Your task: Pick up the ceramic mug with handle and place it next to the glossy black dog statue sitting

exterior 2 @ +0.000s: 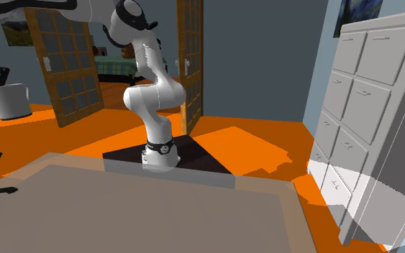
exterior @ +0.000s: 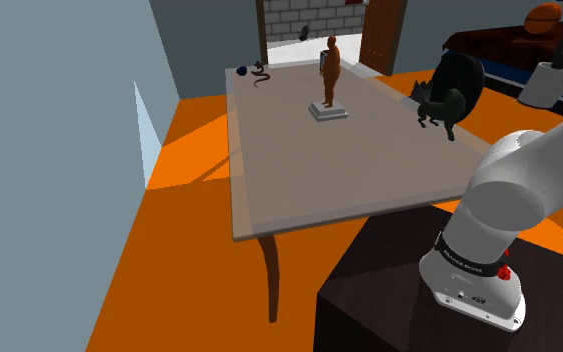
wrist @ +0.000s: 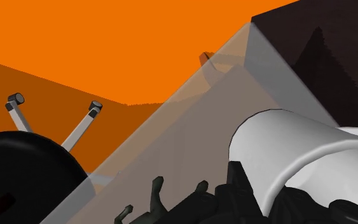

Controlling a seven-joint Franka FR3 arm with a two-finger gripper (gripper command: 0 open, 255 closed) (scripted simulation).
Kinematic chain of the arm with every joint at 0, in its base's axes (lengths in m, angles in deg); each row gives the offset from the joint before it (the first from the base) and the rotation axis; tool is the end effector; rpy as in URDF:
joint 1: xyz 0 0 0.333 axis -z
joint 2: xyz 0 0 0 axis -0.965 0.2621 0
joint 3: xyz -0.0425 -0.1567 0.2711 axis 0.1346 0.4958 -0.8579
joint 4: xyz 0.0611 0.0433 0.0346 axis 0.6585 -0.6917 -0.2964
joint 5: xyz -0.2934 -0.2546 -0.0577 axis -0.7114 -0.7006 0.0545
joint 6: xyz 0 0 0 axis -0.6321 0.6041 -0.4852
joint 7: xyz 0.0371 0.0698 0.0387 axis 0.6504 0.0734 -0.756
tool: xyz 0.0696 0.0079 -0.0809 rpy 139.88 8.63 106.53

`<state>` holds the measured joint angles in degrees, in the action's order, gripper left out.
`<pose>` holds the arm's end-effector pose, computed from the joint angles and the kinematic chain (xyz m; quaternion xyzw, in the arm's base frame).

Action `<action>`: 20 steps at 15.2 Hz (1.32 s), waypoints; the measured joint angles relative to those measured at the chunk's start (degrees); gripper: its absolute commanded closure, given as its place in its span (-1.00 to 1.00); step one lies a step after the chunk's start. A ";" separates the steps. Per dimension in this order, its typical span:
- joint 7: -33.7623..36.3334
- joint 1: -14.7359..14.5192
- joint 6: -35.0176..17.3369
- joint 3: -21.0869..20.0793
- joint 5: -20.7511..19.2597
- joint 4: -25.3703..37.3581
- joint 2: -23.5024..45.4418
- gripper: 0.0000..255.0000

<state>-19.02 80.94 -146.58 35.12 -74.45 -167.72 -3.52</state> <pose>-0.0412 -0.5155 0.5444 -0.9984 -0.0326 -0.0262 0.0369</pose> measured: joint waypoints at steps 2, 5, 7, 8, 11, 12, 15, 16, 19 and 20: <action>0.26 0.15 -1.37 0.40 -0.41 -1.49 -0.30 1.00; 0.40 0.22 -3.33 1.37 -1.11 -3.46 -0.71 1.00; 0.61 0.48 -4.70 1.79 -1.62 -5.00 -1.05 1.00; 0.66 0.36 -5.27 2.17 -1.78 -5.46 -1.10 1.00; 1.09 0.20 -7.45 3.21 -2.45 -7.55 -1.35 1.00; 1.03 -0.21 -8.02 3.93 -2.62 -7.77 -1.30 1.00; 1.42 -0.05 -10.06 4.74 -3.37 -9.89 -1.65 1.00; 1.50 -0.15 -10.79 5.23 -3.64 -10.51 -1.72 1.00; 1.67 -0.88 -12.89 7.03 -4.40 -11.99 -1.80 1.00; 1.68 -1.18 -13.50 7.66 -4.64 -12.33 -1.80 1.00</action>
<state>-17.34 79.76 -160.08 42.78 -79.08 -180.05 -5.32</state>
